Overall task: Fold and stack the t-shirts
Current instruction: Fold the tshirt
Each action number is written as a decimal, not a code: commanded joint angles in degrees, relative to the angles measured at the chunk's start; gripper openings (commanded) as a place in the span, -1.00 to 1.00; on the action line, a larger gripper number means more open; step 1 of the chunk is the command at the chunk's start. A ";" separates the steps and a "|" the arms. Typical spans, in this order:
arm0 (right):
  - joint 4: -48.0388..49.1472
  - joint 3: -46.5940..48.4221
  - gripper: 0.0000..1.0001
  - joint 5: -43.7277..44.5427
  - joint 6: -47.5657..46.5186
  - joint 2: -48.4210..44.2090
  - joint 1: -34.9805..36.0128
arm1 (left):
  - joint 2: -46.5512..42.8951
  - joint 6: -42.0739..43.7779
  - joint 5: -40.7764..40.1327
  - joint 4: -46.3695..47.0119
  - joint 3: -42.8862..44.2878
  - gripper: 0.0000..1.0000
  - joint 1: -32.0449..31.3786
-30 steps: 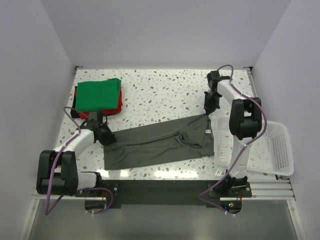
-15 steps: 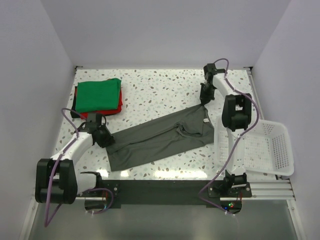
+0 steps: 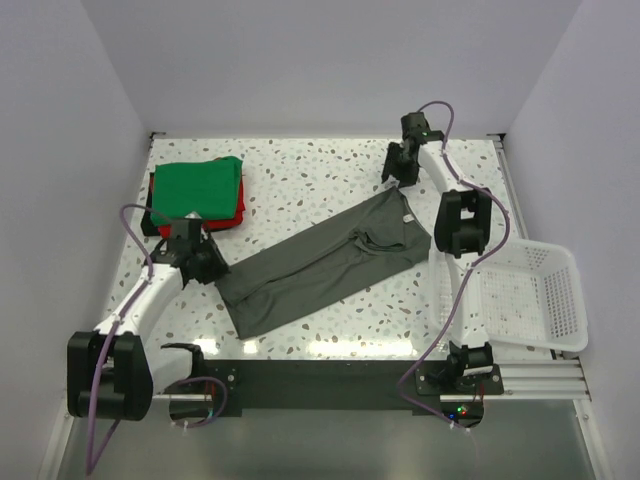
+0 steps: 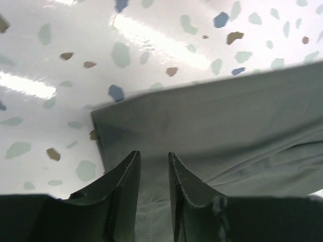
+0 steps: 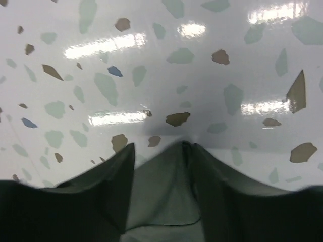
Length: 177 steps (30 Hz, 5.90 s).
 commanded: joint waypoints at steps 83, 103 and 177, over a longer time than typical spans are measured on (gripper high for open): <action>2.27 6.44 0.50 5.03 3.18 3.35 11.37 | 12.70 -19.31 13.00 28.08 -9.98 -0.42 -37.15; 4.12 0.92 0.56 7.67 1.07 -16.48 12.25 | 13.06 -16.34 2.81 12.81 8.48 -0.22 -46.91; 12.38 -93.22 -0.67 -2.79 40.89 -65.30 49.87 | 4.44 -14.22 16.33 13.15 -12.26 -0.59 -43.66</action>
